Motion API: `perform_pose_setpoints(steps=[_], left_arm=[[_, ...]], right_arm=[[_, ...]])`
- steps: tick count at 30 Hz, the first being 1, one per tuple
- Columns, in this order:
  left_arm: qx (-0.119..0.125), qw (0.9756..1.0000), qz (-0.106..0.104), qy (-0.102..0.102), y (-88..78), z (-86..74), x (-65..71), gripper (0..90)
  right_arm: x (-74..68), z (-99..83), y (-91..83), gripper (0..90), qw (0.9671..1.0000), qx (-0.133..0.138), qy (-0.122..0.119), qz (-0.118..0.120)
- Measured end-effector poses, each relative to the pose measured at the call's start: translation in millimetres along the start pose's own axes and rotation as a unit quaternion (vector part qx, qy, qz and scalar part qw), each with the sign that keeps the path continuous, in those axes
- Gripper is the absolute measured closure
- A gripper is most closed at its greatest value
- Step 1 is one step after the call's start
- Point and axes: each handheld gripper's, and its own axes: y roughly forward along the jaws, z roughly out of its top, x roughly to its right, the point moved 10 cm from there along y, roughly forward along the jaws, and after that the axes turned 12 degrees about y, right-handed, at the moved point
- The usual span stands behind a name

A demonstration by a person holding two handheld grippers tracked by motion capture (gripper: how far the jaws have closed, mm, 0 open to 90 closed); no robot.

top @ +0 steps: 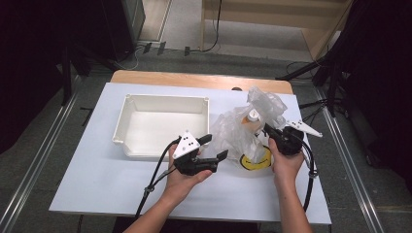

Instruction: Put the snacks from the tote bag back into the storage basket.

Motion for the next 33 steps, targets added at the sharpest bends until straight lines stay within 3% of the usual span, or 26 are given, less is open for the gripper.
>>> perform_pose_setpoints(steps=[4,6,8,9,11,12,15,19,23,24,25,26,29,30,33], left_arm=[[0.011,0.9997,0.009,0.018,-1.9,18.4,5.2,23.6],[0.005,0.9997,0.014,0.021,0.7,23.6,5.8,28.7],[-0.001,0.9997,0.021,0.014,5.0,25.8,3.4,41.4],[-0.003,0.9997,0.022,0.011,7.3,25.9,1.8,58.4],[-0.011,0.9993,0.034,0.011,11.5,22.7,-2.1,72.2],[-0.011,0.9995,0.029,0.008,13.8,20.6,-2.5,72.2],[-0.026,0.9995,0.02,0.001,21.9,9.6,-3.9,90.0],[-0.057,0.998,0.02,-0.018,35.9,-13.4,-8.2,90.0],[-0.073,0.9964,0.019,-0.038,43.0,-24.9,-11.1,90.0],[-0.073,0.9964,0.019,-0.038,43.0,-24.9,-11.1,90.0],[-0.077,0.9961,0.018,-0.04,44.2,-26.8,-12.0,90.0],[-0.079,0.9958,0.019,-0.043,45.4,-28.2,-12.7,90.0],[-0.09,0.9949,0.017,-0.044,48.3,-33.7,-12.1,90.0],[-0.092,0.9946,0.018,-0.044,48.9,-35.6,-11.5,90.0],[-0.097,0.9942,0.015,-0.042,51.3,-41.1,-6.7,90.0]], right_arm=[[-2.9,0.0,0.3,89.0,1.0,0.003,-0.003,0.002],[-3.2,-1.9,1.2,89.0,1.0,-0.001,-0.007,0.0],[-2.6,-3.2,1.4,88.9,0.9999,-0.003,-0.012,-0.001],[-2.3,-3.7,0.9,88.7,0.9999,-0.005,-0.01,0.001],[-0.9,-3.8,0.5,88.4,0.9999,-0.004,-0.011,0.001],[-0.9,-3.8,0.5,88.4,0.9999,-0.004,-0.011,0.001],[2.4,-7.7,1.7,88.3,0.9999,-0.011,-0.01,-0.002],[8.3,-11.7,2.9,85.0,0.9996,-0.023,-0.013,-0.008],[-0.2,5.9,-16.5,66.1,0.9997,0.002,-0.006,0.024],[-0.2,5.9,-16.5,66.1,0.9997,0.002,-0.006,0.024],[-7.6,15.5,-27.2,57.7,0.9992,0.015,-0.015,0.033],[-7.6,15.5,-27.2,57.7,0.9992,0.015,-0.015,0.033],[-21.1,28.5,-39.3,46.1,0.9975,0.039,-0.037,0.047],[-29.8,37.3,-46.7,35.4,0.9963,0.062,-0.048,0.037],[-45.0,50.7,-57.3,27.2,0.9945,0.085,-0.047,0.04]])
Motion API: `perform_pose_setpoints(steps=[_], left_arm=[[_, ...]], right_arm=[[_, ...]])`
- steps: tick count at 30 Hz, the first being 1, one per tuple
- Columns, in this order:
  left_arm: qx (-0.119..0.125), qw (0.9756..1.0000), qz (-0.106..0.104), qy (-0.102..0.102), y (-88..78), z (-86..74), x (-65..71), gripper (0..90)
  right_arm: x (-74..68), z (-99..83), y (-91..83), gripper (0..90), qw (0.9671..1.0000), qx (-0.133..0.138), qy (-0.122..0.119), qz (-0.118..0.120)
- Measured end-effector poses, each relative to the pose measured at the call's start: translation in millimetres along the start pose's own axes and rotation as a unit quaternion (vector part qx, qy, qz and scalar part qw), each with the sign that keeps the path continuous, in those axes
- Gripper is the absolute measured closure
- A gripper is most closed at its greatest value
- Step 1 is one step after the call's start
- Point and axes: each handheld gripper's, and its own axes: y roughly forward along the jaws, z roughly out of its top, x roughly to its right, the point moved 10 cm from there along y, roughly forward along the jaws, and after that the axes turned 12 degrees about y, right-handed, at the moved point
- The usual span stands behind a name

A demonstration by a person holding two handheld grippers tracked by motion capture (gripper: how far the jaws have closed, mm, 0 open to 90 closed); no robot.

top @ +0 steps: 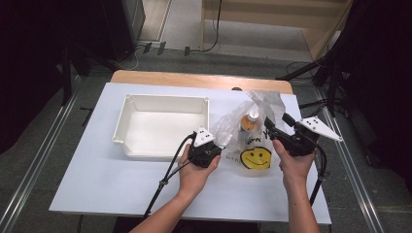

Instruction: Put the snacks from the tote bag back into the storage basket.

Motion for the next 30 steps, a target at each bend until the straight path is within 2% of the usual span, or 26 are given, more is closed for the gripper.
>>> perform_pose_setpoints(steps=[2,3,4,5,6,7,8,10,11,12,14,15,18,19,20,21,23,25,26,29,30], left_arm=[[-0.005,1.0,-0.004,0.003,3.5,-6.3,4.7,90.0],[-0.005,1.0,-0.004,0.003,3.5,-6.3,4.7,90.0],[-0.01,0.9999,-0.003,0.001,5.1,-10.9,6.2,90.0],[-0.01,0.9999,-0.003,0.001,5.1,-10.9,6.2,90.0],[-0.009,1.0,-0.002,-0.001,5.7,-12.6,6.7,90.0],[-0.009,1.0,-0.001,-0.002,5.9,-14.3,6.9,90.0],[-0.01,0.9999,-0.001,0.002,6.1,-17.4,8.0,90.0],[-0.006,0.9999,-0.002,0.01,5.1,-19.7,9.1,90.0],[-0.006,0.9999,-0.002,0.01,5.1,-19.7,9.1,90.0],[-0.008,0.9998,-0.001,0.016,4.7,-22.3,9.4,90.0],[-0.009,0.9999,-0.004,0.014,4.7,-26.3,9.9,90.0],[-0.015,0.9998,-0.004,0.012,6.0,-31.3,10.3,90.0],[-0.022,0.9997,-0.007,0.012,7.6,-36.3,10.5,90.0],[-0.026,0.9995,-0.008,0.013,8.4,-38.7,10.8,90.0],[-0.027,0.9995,-0.009,0.012,9.4,-40.6,11.9,90.0],[-0.029,0.9994,-0.009,0.014,9.8,-42.0,12.4,90.0],[-0.032,0.9993,-0.004,0.02,9.8,-43.1,12.5,90.0],[-0.036,0.9992,-0.001,0.017,10.4,-45.2,11.4,90.0],[-0.036,0.9992,-0.001,0.017,10.4,-45.2,11.4,90.0],[-0.043,0.999,-0.002,0.007,10.2,-49.0,11.1,90.0],[-0.044,0.9989,-0.002,0.011,9.7,-49.6,11.7,90.0]], right_arm=[[-6.7,6.2,-1.0,27.0,0.9999,0.002,0.006,0.013],[-7.1,7.0,0.2,29.7,0.9999,0.002,0.007,0.013],[-6.0,5.8,2.4,37.2,0.9999,0.0,0.006,0.013],[-6.0,5.8,2.4,37.2,0.9999,0.0,0.006,0.013],[-4.5,2.6,5.6,48.8,0.9998,-0.007,0.004,0.016],[-0.6,-8.6,13.3,71.7,0.9992,-0.028,0.004,0.028],[2.0,-15.3,17.3,80.1,0.9986,-0.041,0.009,0.033],[13.8,-26.7,26.0,89.7,0.9983,-0.056,0.016,0.006],[13.8,-26.7,26.0,89.7,0.9983,-0.056,0.016,0.006],[20.0,-31.6,29.5,90.0,0.9978,-0.063,0.023,-0.003],[30.5,-39.2,35.5,90.0,0.9966,-0.07,0.042,-0.014],[39.0,-46.2,41.0,90.0,0.9948,-0.082,0.056,-0.025],[45.6,-53.1,46.3,90.0,0.9934,-0.092,0.059,-0.034],[48.8,-57.4,48.9,90.0,0.9922,-0.101,0.061,-0.04],[54.2,-66.4,53.3,90.0,0.9897,-0.119,0.065,-0.047],[54.2,-66.4,53.3,90.0,0.9897,-0.119,0.065,-0.047],[62.8,-77.6,57.9,90.0,0.9874,-0.133,0.063,-0.059],[69.4,-85.5,60.0,90.0,0.9847,-0.147,0.063,-0.07],[69.4,-85.5,60.0,90.0,0.9847,-0.147,0.063,-0.07],[85.1,-102.8,61.6,90.0,0.9772,-0.175,0.063,-0.103],[89.5,-106.2,61.4,90.0,0.9756,-0.178,0.062,-0.112]])
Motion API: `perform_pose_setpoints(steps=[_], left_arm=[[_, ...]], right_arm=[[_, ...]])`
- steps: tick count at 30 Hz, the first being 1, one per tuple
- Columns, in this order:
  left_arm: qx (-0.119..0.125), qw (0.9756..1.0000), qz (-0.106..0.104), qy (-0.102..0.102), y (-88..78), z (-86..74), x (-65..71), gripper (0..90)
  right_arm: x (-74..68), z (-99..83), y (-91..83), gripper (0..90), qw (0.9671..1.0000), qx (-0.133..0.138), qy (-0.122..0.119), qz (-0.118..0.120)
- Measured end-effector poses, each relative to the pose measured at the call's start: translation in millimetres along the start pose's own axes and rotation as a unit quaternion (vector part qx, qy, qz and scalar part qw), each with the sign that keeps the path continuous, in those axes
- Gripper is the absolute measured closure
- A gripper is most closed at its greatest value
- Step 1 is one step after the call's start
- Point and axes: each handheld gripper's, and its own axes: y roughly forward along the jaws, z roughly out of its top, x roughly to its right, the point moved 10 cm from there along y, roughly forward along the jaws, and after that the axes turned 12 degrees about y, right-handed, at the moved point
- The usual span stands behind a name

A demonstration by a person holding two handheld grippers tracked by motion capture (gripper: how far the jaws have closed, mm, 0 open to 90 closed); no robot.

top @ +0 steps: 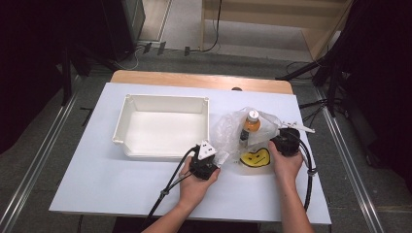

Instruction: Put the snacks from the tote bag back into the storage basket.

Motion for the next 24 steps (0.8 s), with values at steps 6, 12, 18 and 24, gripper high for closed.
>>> perform_pose_setpoints(steps=[6,12,18,24], left_arm=[[0.004,0.9998,0.005,0.019,-1.1,-0.4,2.5,89.9],[0.021,0.9993,0.024,0.019,-5.1,1.5,-0.1,86.1],[0.026,0.9993,0.019,0.018,-4.9,2.4,-0.1,89.4],[0.031,0.9991,0.025,0.014,-6.6,3.2,-2.8,90.0]], right_arm=[[-2.0,2.0,-11.4,59.9,0.9989,0.034,-0.006,0.033],[-10.0,2.4,-30.8,40.3,0.9962,0.076,-0.021,0.037],[-14.9,3.2,-64.7,28.7,0.992,0.108,-0.026,0.06],[-11.7,3.6,-94.3,24.6,0.9889,0.127,-0.04,0.066]])
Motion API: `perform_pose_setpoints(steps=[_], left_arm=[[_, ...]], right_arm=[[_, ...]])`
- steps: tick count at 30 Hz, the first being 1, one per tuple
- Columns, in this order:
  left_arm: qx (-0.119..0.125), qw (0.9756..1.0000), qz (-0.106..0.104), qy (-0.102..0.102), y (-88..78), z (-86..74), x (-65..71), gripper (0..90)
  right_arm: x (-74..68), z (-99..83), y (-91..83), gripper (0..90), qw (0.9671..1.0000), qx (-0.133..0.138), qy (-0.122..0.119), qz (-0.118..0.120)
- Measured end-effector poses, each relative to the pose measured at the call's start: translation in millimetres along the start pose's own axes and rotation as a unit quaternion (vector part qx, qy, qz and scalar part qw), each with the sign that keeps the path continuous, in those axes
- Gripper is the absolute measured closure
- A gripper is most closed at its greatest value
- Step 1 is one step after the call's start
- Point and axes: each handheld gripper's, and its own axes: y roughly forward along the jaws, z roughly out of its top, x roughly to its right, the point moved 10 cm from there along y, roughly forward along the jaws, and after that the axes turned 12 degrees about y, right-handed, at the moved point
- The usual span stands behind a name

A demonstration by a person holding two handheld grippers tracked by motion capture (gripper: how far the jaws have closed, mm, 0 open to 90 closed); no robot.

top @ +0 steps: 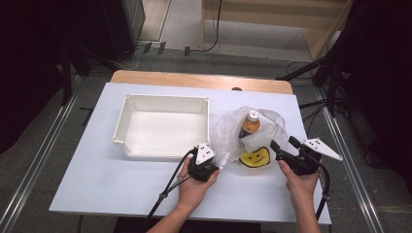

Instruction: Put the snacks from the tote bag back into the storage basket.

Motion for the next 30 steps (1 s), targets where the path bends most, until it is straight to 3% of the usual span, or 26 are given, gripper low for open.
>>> perform_pose_setpoints(steps=[3,6,10,11,15,17,18,22,24,25,27,30], left_arm=[[0.003,1.0,0.001,-0.001,-0.4,0.4,-0.3,90.0],[0.004,1.0,0.001,0.0,-0.4,0.5,-0.1,90.0],[0.009,0.9999,0.001,-0.006,-0.9,1.1,-0.5,90.0],[0.011,0.9999,0.001,-0.009,-1.6,1.2,-0.6,90.0],[0.023,0.9996,0.007,0.011,-4.5,3.3,2.8,90.0],[0.024,0.9997,0.007,0.007,-4.6,3.4,1.9,90.0],[0.026,0.9996,0.007,0.003,-4.7,3.6,0.9,90.0],[0.03,0.9995,0.003,-0.005,-5.4,3.8,0.1,90.0],[0.029,0.9996,0.004,-0.004,-5.6,3.6,0.1,90.0],[0.029,0.9996,0.004,-0.003,-5.6,3.6,0.2,90.0],[0.027,0.9996,0.004,-0.001,-5.5,3.3,0.2,90.0],[0.029,0.9996,0.005,0.002,-5.5,3.7,0.9,90.0]], right_arm=[[9.1,18.5,-12.2,30.9,0.9987,0.027,0.032,-0.028],[10.4,30.7,-18.7,32.2,0.9977,0.045,0.032,-0.04],[4.4,41.1,-21.9,33.9,0.9971,0.061,0.035,-0.03],[-2.7,46.8,-22.9,36.2,0.9968,0.069,0.034,-0.019],[-13.5,53.9,-20.0,39.1,0.9971,0.071,0.025,-0.012],[-24.6,60.2,-15.7,39.6,0.9967,0.076,0.027,0.012],[-24.6,60.2,-15.7,39.6,0.9967,0.076,0.027,0.012],[-35.2,59.2,2.2,40.1,0.9974,0.061,0.02,0.034],[-42.9,50.2,19.2,51.8,0.9982,0.033,0.002,0.05],[-42.9,50.2,19.2,51.8,0.9982,0.033,0.002,0.05],[-44.2,45.3,27.0,62.9,0.9986,0.023,-0.016,0.044],[-45.9,35.4,36.1,77.6,0.9983,-0.01,-0.023,0.052]])
